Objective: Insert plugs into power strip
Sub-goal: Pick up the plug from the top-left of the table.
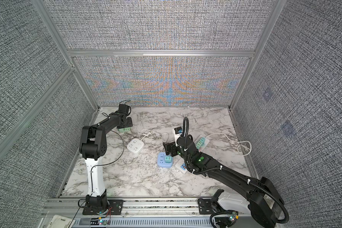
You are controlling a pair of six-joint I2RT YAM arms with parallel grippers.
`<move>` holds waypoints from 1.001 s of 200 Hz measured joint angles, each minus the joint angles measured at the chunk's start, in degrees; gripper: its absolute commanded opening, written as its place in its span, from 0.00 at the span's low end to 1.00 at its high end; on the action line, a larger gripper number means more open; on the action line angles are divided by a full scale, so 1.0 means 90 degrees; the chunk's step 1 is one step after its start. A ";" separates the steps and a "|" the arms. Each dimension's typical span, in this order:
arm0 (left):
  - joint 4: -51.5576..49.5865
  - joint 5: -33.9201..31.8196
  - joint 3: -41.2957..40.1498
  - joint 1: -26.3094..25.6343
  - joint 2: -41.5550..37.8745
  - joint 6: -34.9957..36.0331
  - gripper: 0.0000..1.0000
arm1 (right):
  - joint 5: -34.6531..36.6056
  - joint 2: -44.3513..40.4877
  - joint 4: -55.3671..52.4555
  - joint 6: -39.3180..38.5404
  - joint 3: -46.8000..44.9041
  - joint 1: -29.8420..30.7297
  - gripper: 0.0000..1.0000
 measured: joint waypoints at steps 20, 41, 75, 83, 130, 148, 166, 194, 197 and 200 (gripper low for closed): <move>0.0075 0.0228 0.0002 -0.0041 0.0000 0.0158 0.77 | -0.0002 0.0002 0.0002 0.0024 -0.0005 0.0000 0.91; 0.0182 0.0427 -0.0024 -0.0189 0.0000 0.0265 0.79 | -0.0002 0.0000 0.0002 0.0034 -0.0005 0.0000 0.91; 0.0087 0.0631 -0.0078 -0.0260 0.0000 0.0199 0.78 | -0.0005 -0.0022 0.0012 0.0049 -0.0044 0.0000 0.91; 0.0085 0.0590 -0.0078 -0.0253 0.0000 0.0192 0.78 | -0.0005 -0.0024 0.0010 0.0049 -0.0063 0.0000 0.91; -0.0017 0.0556 -0.0090 -0.0257 0.0141 0.0148 0.70 | -0.0010 -0.0027 0.0010 0.0068 -0.0100 0.0000 0.91; 0.0012 0.0600 -0.0202 -0.0262 0.0138 0.0160 0.67 | -0.0032 -0.0024 0.0029 0.0070 -0.0100 0.0002 0.90; 0.0180 0.0595 -0.0355 -0.0270 0.0075 0.0155 0.61 | -0.0032 0.0005 0.0056 0.0075 -0.0100 0.0002 0.91; 0.0282 0.0607 -0.0401 -0.0289 0.0063 0.0182 0.42 | -0.0051 0.0070 0.0078 0.0092 -0.0117 0.0002 0.91; 0.0289 0.0614 -0.0401 -0.0296 0.0073 0.0199 0.41 | -0.0051 0.0073 0.0087 0.0092 -0.0121 0.0002 0.90; 0.0294 0.0614 -0.0398 -0.0301 0.0075 0.0219 0.41 | -0.0051 0.0075 0.0100 0.0095 -0.0124 0.0002 0.91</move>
